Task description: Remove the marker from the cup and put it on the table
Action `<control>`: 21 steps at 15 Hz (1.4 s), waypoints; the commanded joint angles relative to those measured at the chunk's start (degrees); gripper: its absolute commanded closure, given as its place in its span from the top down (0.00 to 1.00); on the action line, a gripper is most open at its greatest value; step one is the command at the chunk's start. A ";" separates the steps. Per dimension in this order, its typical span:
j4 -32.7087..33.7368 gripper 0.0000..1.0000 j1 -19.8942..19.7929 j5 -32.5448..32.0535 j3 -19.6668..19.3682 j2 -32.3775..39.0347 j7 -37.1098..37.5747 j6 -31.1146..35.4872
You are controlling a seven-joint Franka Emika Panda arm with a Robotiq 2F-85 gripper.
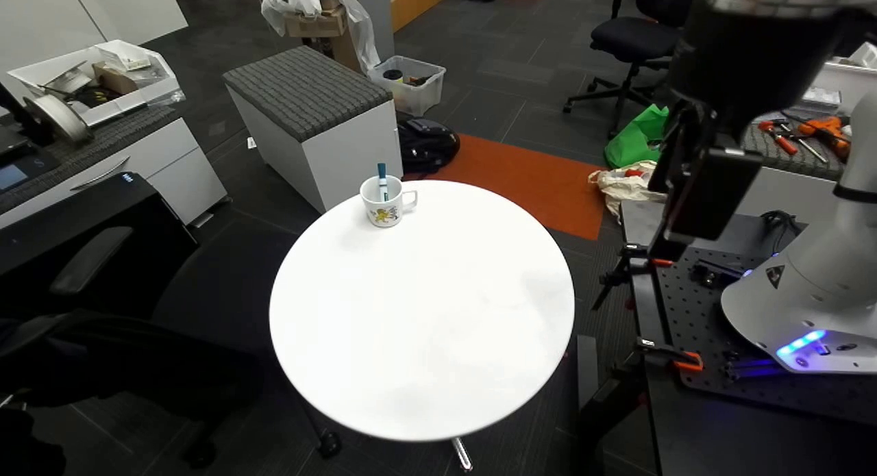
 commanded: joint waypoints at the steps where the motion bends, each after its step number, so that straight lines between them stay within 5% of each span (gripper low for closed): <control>1: 1.84 1.00 -2.84 -2.26 0.09 1.87 4.13 4.02; 12: 4.63 1.00 -13.48 -17.22 0.38 9.93 23.19 19.98; 21: 7.76 1.00 -19.35 -40.56 -0.31 19.17 45.03 26.03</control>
